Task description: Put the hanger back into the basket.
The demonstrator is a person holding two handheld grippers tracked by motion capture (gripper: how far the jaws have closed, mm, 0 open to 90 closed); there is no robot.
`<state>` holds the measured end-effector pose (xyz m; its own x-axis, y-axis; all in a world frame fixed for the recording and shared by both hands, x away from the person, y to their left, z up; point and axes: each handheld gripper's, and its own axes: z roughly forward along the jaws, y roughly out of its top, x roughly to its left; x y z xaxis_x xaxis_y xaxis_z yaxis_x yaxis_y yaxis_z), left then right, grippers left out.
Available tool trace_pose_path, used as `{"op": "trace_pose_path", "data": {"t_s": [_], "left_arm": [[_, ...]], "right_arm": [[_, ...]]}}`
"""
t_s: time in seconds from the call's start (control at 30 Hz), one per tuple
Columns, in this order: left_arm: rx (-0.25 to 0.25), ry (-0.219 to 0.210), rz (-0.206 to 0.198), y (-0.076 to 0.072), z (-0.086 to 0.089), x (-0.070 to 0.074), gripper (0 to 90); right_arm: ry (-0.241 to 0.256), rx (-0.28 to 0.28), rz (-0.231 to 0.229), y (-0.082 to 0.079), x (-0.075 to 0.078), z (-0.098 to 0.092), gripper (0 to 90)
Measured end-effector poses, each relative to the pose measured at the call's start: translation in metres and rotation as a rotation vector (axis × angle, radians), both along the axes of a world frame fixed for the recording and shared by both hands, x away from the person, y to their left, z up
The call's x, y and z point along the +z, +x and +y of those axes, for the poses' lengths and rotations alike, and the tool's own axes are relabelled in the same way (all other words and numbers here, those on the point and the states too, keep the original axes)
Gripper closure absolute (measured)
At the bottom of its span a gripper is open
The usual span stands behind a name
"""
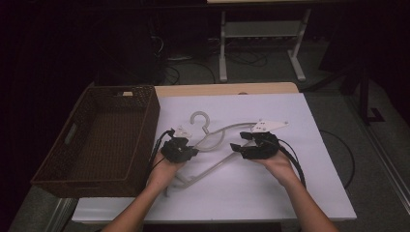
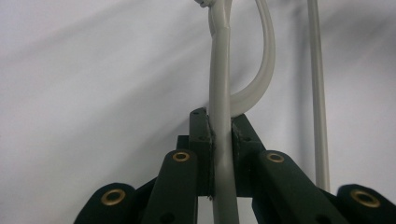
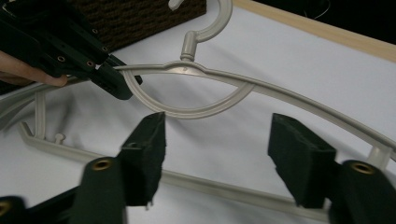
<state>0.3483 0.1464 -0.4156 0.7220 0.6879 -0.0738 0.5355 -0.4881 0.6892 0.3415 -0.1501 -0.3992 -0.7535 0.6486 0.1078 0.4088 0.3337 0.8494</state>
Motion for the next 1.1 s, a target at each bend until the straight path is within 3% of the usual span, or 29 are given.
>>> {"op": "trace_pose_path", "data": {"t_s": [0.1,0.23,0.37,0.47,0.77,1.1], "left_arm": [[-0.006,-0.004,-0.01,-0.002,-0.001,0.005,82.5],[-0.016,0.008,-0.026,-0.004,-0.002,0.01,82.5],[-0.017,0.002,-0.029,-0.005,0.0,0.015,82.5],[-0.009,-0.014,-0.031,-0.007,0.0,0.023,82.5],[-0.005,-0.011,-0.055,-0.01,0.006,0.051,82.5],[-0.013,-0.012,-0.084,-0.006,0.017,0.097,82.5]], "right_arm": [[0.019,-0.016,0.0,-0.006,0.005,-0.007,26.2],[0.061,-0.038,-0.035,-0.017,0.009,-0.015,22.3],[0.058,-0.056,-0.042,-0.029,0.011,-0.024,17.3],[0.07,-0.065,-0.055,-0.038,0.013,-0.033,17.0],[0.095,-0.1,-0.1,-0.056,0.018,-0.057,16.7],[0.108,-0.12,-0.103,-0.063,0.019,-0.069,16.9]]}}
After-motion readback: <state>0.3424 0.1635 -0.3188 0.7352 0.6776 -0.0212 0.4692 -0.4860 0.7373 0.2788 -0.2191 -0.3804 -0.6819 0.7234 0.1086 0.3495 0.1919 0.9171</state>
